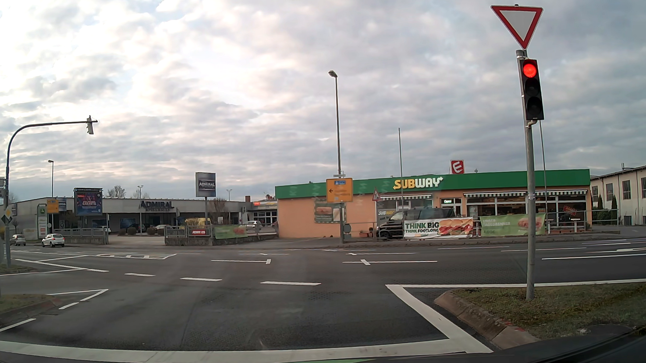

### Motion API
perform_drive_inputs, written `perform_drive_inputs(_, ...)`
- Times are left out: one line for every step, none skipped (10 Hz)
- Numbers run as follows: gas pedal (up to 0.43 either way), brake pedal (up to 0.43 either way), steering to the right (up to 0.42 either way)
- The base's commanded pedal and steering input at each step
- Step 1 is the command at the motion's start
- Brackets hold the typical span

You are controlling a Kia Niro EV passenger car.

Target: Follow the waypoints while adhering to traffic rules and regulations

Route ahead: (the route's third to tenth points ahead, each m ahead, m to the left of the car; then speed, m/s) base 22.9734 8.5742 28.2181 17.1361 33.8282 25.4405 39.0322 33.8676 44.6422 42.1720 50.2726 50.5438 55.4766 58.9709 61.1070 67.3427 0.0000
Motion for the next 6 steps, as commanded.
perform_drive_inputs(0.000, 0.323, 0.043)
perform_drive_inputs(0.000, 0.323, 0.043)
perform_drive_inputs(0.000, 0.323, 0.043)
perform_drive_inputs(0.000, 0.323, 0.044)
perform_drive_inputs(0.000, 0.323, 0.044)
perform_drive_inputs(0.000, 0.323, 0.043)
